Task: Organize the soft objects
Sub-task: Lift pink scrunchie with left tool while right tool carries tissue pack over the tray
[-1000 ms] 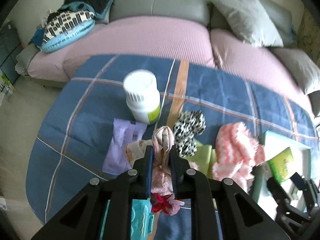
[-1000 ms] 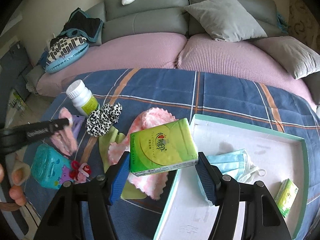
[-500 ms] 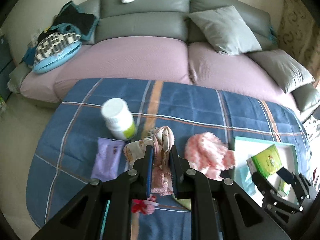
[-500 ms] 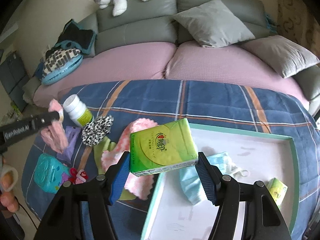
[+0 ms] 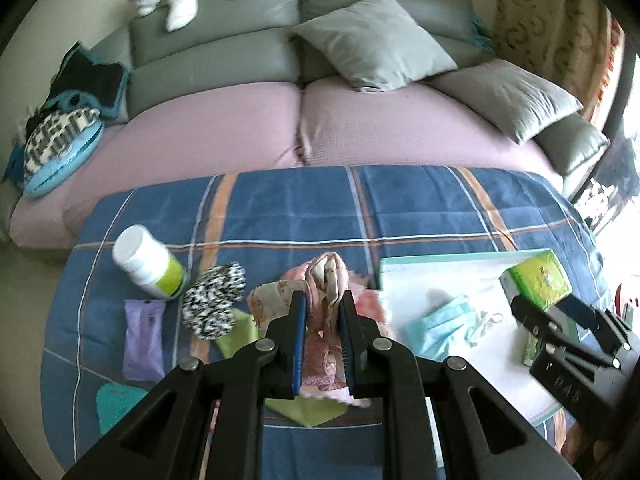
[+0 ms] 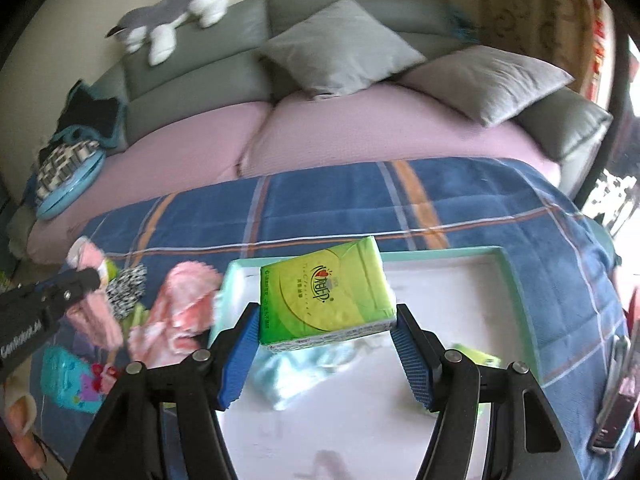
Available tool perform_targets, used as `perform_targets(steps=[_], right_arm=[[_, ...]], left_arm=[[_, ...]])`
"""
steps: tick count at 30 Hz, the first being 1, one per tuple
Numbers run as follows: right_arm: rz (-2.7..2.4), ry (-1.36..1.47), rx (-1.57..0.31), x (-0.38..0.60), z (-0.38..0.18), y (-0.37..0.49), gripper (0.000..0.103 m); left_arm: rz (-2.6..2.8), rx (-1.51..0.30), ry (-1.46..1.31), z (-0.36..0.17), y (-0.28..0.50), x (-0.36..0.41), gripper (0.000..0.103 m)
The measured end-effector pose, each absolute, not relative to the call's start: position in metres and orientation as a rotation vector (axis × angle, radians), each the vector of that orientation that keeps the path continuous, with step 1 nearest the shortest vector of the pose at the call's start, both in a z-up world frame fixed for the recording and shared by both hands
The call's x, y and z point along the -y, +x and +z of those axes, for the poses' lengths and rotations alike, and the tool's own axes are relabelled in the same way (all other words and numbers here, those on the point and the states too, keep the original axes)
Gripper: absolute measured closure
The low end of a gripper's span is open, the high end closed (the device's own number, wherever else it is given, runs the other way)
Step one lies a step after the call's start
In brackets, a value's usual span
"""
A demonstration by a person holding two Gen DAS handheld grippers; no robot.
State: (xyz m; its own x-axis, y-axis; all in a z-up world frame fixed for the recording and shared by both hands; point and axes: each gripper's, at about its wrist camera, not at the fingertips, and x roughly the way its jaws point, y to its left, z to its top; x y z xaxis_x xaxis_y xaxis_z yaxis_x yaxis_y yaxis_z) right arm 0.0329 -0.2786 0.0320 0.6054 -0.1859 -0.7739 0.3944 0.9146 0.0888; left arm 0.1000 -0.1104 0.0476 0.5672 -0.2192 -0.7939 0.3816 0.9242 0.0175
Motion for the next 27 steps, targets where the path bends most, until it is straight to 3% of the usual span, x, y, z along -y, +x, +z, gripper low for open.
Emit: perform_targets(steps=[27], right_arm=[[-0.569,0.402,-0.932,0.38,-0.019,0.02,0.035]], left_arm=[[-0.637,-0.896,0.327,0.0,0.074,0.232,0.087]])
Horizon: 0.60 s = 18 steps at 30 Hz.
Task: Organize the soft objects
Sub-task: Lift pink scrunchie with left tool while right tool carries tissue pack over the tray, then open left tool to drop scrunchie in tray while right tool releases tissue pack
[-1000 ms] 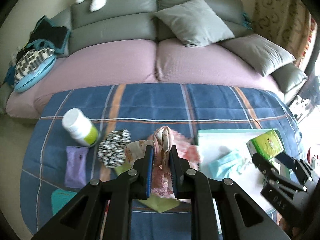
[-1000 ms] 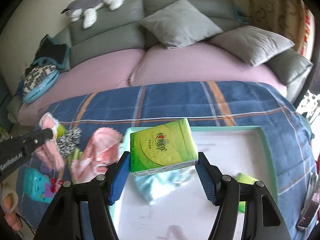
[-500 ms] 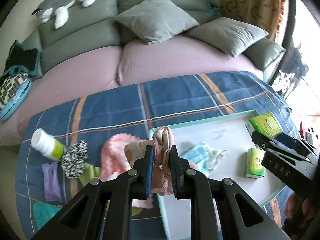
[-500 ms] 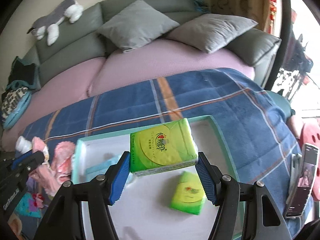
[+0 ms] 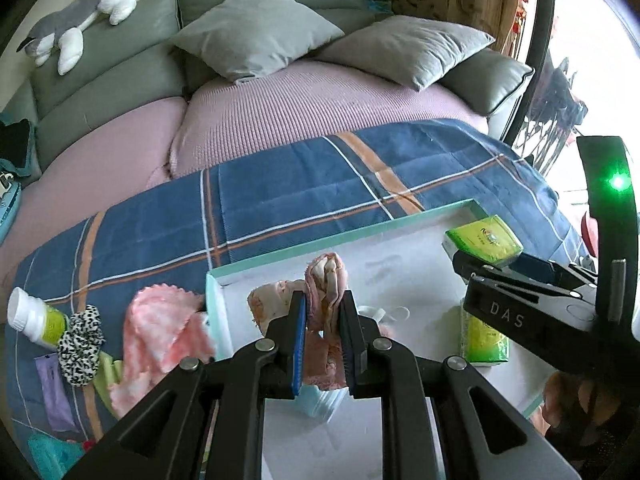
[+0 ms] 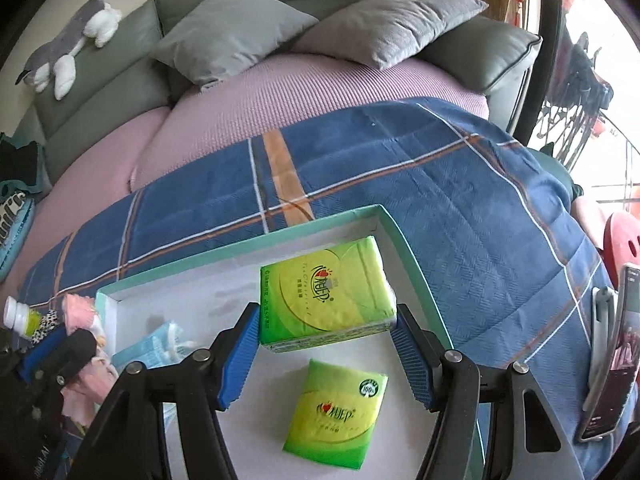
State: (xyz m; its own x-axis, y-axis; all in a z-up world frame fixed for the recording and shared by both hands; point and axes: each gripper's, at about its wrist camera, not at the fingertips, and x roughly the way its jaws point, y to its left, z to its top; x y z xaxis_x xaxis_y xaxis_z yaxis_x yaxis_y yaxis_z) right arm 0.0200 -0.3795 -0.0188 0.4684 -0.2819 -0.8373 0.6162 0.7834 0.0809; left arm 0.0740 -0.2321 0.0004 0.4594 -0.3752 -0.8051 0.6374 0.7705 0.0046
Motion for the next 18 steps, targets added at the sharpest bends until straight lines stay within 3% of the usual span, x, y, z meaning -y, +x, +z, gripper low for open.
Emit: perform_targets(steps=[15,18], right_arm=[[-0.589,0.362,-0.962,0.379,-0.027,0.027,0.035],[-0.585,0.356,-0.96,0.378,-0.024,0.026,0.034]], left_arm=[[-0.615,-0.971,0.28,-0.022,0.092,0.234,0.085],[-0.611,-0.975,0.278,-0.02,0.092,0.233,0.076]])
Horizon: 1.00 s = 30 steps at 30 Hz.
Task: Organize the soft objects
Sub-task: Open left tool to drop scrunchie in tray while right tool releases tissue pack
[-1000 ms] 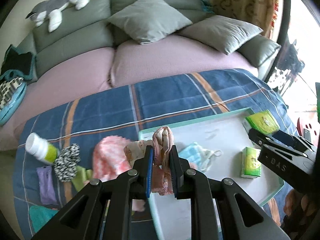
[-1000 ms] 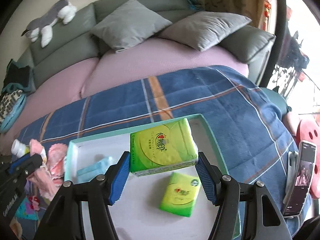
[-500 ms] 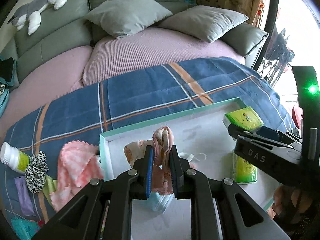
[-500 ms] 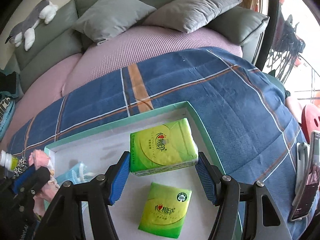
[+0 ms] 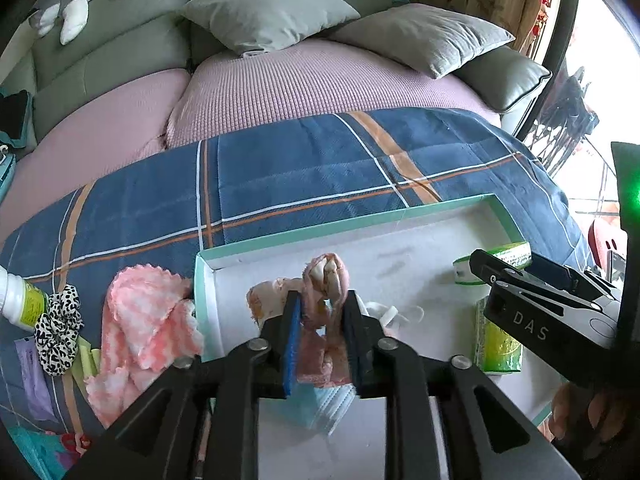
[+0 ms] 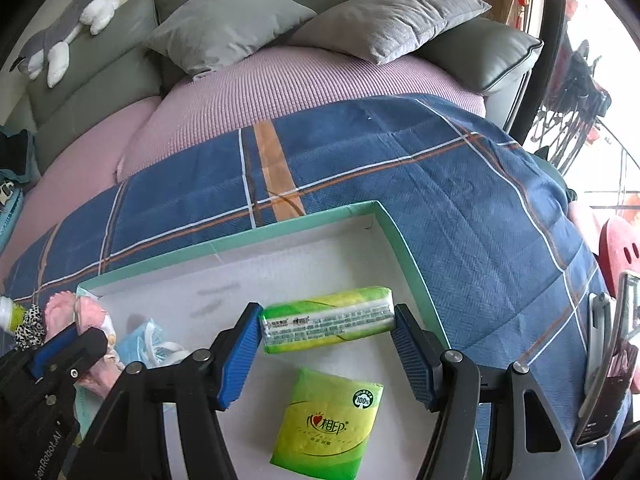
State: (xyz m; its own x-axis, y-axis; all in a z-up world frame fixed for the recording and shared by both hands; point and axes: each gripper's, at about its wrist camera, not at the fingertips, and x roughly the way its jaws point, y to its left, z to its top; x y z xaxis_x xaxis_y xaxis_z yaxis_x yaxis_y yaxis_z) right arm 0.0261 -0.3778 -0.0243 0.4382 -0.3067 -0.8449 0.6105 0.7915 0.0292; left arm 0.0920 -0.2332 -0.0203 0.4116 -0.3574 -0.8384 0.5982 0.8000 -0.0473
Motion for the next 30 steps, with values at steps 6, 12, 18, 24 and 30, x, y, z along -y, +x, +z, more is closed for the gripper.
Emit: perform_targets(steps=[6,12,18,24,30], right_arm=[[-0.584,0.326,-0.966,0.372,-0.021,0.028,0.034],[-0.589,0.305,-0.952,0.368,-0.012,0.027,0.03],[-0.581,0.297,-0.942,0.365,-0.005,0.026,0.03],[-0.579,0.302,-0.95,0.365,-0.006,0.026,0.03],[-0.575,0.298,-0.963,0.365,-0.009,0.027,0.027]], left_arm=[[-0.596,-0.957,0.277,-0.012,0.091,0.229,0.062],[-0.582,-0.936,0.269,0.0,0.091,0.223,0.051],[-0.563,-0.923,0.258,0.008,0.092,0.217,0.038],[-0.543,-0.916,0.24,0.011,0.095,0.211,0.034],[-0.524,-0.921,0.222,0.01,0.099,0.205,0.028]])
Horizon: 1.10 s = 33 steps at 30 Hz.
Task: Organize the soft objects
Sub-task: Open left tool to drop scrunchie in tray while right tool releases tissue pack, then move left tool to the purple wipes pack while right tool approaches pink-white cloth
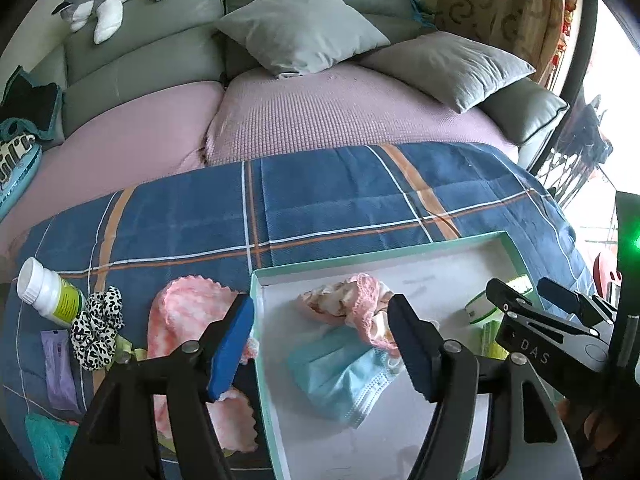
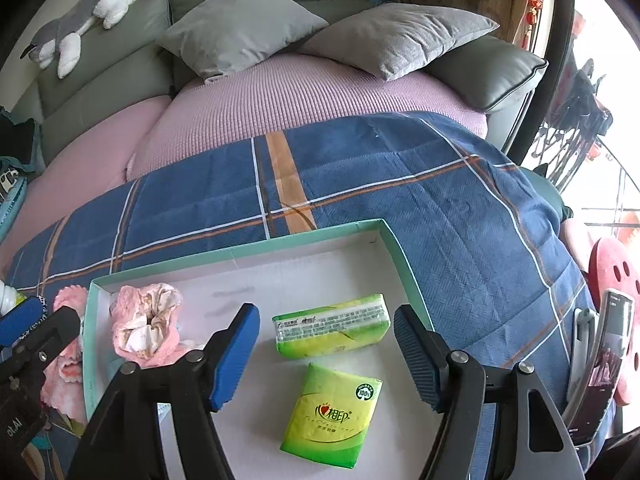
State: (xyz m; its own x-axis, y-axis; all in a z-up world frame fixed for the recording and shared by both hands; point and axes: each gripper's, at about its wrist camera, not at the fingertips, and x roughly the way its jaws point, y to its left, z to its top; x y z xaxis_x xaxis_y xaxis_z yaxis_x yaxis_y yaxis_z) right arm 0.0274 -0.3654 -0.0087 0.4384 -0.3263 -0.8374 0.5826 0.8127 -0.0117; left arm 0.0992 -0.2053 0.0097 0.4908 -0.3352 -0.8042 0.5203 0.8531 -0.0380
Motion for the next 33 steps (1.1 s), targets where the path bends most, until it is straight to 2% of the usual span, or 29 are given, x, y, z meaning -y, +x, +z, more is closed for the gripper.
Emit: perform_targets(steps=[1,2,3,5,7,33], right_arm=[[-0.58,0.29,-0.966,0.365,-0.009,0.028,0.017],[-0.583,0.285,-0.967,0.364,-0.01,0.029,0.013],[-0.583,0.279,-0.968,0.364,-0.01,0.029,0.007],[-0.579,0.271,-0.974,0.362,-0.011,0.03,0.007],[-0.582,0.255,-0.982,0.36,-0.012,0.032,0.0],[-0.583,0.228,-1.019,0.343,-0.003,0.039,0.0]], left_arm=[[-0.52,-0.924,0.22,0.009,0.1,0.205,0.019],[-0.509,-0.925,0.214,0.008,0.102,0.203,0.014],[-0.5,-0.926,0.21,0.007,0.103,0.201,0.013],[-0.476,-0.936,0.2,0.004,0.107,0.198,0.012],[-0.453,-0.953,0.181,0.0,0.112,0.192,0.011],[-0.295,-0.979,0.169,0.01,0.132,0.14,0.011]])
